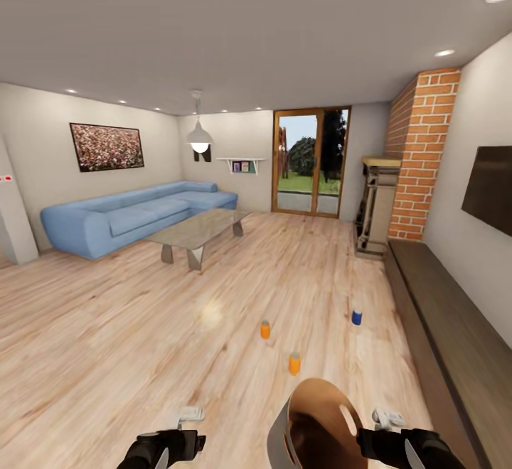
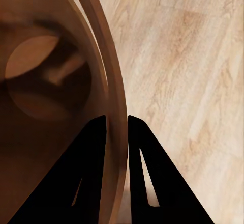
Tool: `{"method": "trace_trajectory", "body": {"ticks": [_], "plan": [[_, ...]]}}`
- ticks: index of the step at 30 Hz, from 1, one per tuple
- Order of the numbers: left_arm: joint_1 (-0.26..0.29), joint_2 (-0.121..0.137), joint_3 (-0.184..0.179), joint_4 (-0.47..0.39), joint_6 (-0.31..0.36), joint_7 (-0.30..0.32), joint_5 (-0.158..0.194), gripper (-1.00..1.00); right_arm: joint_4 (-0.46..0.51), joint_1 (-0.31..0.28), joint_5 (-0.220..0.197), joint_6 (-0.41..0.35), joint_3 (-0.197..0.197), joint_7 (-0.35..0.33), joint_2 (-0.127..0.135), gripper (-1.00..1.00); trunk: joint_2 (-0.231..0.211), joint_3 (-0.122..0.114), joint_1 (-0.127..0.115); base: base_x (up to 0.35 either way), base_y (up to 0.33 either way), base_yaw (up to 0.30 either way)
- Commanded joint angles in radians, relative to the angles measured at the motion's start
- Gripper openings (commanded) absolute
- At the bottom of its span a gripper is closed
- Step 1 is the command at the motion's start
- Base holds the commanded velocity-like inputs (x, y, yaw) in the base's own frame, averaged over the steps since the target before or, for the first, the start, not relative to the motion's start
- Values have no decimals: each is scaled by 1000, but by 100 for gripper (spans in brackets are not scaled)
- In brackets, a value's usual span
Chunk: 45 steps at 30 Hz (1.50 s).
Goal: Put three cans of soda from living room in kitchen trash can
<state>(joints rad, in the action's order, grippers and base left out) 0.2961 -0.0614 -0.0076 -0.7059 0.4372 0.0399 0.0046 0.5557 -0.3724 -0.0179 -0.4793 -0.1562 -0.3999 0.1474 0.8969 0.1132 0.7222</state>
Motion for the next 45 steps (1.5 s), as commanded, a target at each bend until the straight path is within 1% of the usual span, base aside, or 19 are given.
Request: {"method": "trace_trajectory", "body": {"ticks": [1,8,19,35,45], "plan": [[0,0,0,0,0,0,0,100,1,0,-19,-4,-2,-5,0,-100,0,0,0,343,-8,-5],[0,0,0,0,0,0,0,100,1,-1,-19,-4,-2,-5,0,-100,0,0,0,344,-4,-53],[0,0,0,0,0,0,0,100,1,-1,-19,-4,-2,-5,0,-100,0,0,0,344,17,-147],[0,0,0,0,0,0,0,100,1,-1,-19,-4,-2,-5,0,-100,0,0,0,342,79,-227],[0,0,0,-1,1,0,0,100,1,-1,-18,-4,-2,-6,0,-100,0,0,0,295,189,-212]]}}
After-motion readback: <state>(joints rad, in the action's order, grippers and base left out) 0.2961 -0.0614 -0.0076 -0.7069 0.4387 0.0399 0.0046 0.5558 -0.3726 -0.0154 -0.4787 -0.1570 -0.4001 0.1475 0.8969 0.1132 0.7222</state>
